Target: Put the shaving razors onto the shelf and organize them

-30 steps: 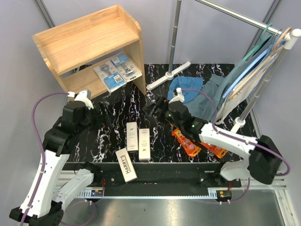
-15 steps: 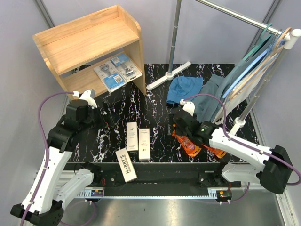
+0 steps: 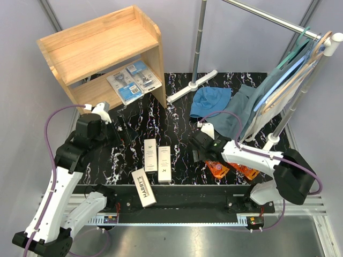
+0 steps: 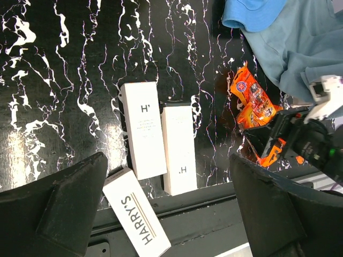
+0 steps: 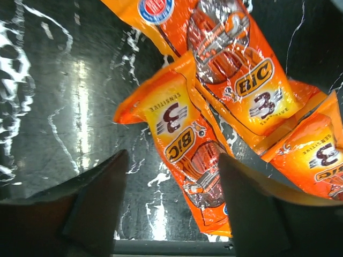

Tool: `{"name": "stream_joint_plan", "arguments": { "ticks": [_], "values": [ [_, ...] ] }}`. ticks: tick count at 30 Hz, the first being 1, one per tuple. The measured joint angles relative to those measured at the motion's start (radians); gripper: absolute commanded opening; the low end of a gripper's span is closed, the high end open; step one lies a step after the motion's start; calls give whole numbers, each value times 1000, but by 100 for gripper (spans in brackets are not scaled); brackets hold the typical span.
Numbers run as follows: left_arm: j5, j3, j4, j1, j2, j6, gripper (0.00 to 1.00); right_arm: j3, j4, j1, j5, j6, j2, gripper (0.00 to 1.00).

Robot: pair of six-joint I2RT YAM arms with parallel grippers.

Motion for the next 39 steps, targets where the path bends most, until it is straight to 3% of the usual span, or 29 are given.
{"name": "stream_joint_plan", "arguments": {
  "ticks": [1, 5, 15, 19, 29, 39],
  "values": [
    [1, -4, 3, 0, 0, 0, 99, -1, -3, 0, 0, 2, 12, 63],
    [3, -13, 7, 0, 2, 0, 99, -6, -8, 0, -4, 17, 54, 58],
    [17, -14, 15, 0, 2, 0, 99, -9, -13, 0, 6, 45, 133, 15],
    [26, -14, 16, 0, 6, 2, 99, -8, -14, 0, 13, 46, 134, 8],
    [52, -14, 28, 0, 18, 14, 99, -8, -14, 0, 15, 40, 126, 2],
    [133, -35, 87, -5, 34, -1, 99, 58, -22, 3, -57, 35, 16, 1]
  ]
}}
